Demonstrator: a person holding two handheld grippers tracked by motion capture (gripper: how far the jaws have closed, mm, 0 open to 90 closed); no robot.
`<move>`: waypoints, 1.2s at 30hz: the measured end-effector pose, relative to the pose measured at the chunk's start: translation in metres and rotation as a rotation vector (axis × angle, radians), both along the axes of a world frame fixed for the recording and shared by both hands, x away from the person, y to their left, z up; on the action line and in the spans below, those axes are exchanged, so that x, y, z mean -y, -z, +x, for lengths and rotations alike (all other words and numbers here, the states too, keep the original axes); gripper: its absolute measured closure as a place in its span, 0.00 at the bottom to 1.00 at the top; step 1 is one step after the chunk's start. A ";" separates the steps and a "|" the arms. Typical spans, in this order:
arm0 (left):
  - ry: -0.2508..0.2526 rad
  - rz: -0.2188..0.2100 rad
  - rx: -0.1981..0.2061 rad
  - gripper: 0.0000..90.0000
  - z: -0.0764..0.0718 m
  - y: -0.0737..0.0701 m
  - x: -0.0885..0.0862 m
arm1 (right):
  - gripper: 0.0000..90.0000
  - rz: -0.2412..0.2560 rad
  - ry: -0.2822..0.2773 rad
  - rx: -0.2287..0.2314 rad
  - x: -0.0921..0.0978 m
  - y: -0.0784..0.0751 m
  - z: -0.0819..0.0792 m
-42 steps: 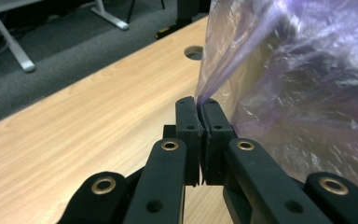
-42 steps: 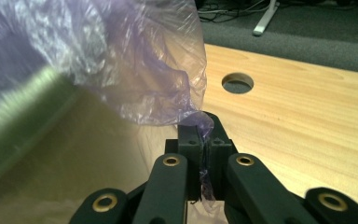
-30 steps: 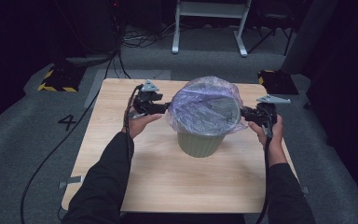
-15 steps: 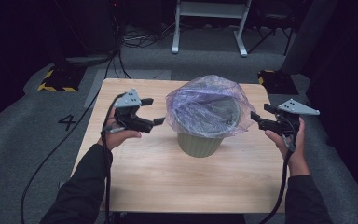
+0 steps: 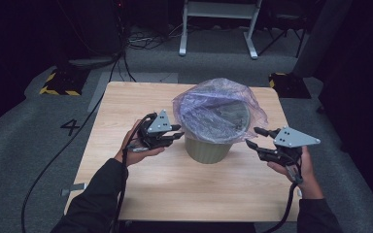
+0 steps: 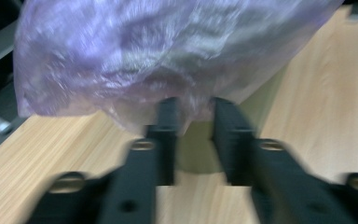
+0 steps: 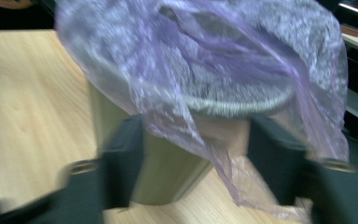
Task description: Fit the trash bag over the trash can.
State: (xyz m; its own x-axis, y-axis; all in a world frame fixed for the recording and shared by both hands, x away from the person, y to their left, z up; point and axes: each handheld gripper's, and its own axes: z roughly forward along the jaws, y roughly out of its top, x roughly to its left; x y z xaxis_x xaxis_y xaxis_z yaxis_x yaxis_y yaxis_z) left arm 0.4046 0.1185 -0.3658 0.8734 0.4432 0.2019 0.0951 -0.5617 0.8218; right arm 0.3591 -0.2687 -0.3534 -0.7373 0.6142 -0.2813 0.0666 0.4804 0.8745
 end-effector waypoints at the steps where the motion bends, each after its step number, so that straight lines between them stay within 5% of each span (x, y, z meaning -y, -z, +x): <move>1: -0.005 0.020 0.009 0.86 0.001 0.002 0.002 | 0.66 0.000 0.000 0.000 0.000 0.000 0.000; 2: -0.001 0.019 0.022 0.99 0.000 0.006 0.004 | 0.84 -0.017 -0.004 0.003 -0.002 0.006 0.000; 5: -0.002 0.019 0.024 1.00 0.001 0.009 0.004 | 1.00 -0.022 -0.022 -0.001 0.000 0.011 0.001; 15: 0.009 -0.067 -0.033 1.00 0.002 0.027 -0.009 | 1.00 -0.022 -0.083 -0.043 0.000 0.025 0.000; 22: 0.009 -0.080 -0.060 0.98 -0.006 0.038 -0.020 | 1.00 0.005 -0.088 -0.104 0.002 0.046 0.004; 26: 0.001 -0.045 -0.061 0.99 -0.010 0.044 -0.023 | 1.00 0.009 -0.090 -0.109 0.002 0.049 0.003; 28: -0.011 -0.061 -0.053 0.78 -0.011 0.044 -0.025 | 1.00 0.010 -0.085 -0.109 0.002 0.051 0.002; 29: -0.031 -0.083 -0.049 0.78 -0.012 0.042 -0.027 | 0.96 0.011 -0.088 -0.102 0.002 0.051 0.000; 30: -0.036 -0.096 -0.048 0.61 -0.012 0.041 -0.028 | 0.79 0.021 -0.089 -0.072 0.002 0.048 -0.005; 31: -0.044 -0.109 -0.040 0.61 -0.014 0.038 -0.030 | 0.79 0.021 -0.089 -0.072 0.002 0.048 -0.005; 33: -0.042 -0.161 -0.030 0.37 -0.019 0.027 -0.037 | 0.62 0.052 -0.095 -0.040 0.004 0.039 -0.014; 35: -0.048 -0.174 -0.023 0.24 -0.021 0.023 -0.039 | 0.53 0.069 -0.085 -0.017 0.005 0.033 -0.019; 36: -0.032 -0.213 -0.024 0.23 -0.022 0.016 -0.043 | 0.50 0.084 -0.080 -0.011 0.005 0.029 -0.021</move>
State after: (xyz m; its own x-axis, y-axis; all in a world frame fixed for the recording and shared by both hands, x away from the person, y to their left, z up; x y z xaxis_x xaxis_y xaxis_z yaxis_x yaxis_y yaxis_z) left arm 0.3824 0.1616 -0.3821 0.8615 0.5015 0.0798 0.1313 -0.3717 0.9190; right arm 0.3384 -0.2741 -0.3825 -0.7875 0.5747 -0.2226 0.0411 0.4094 0.9114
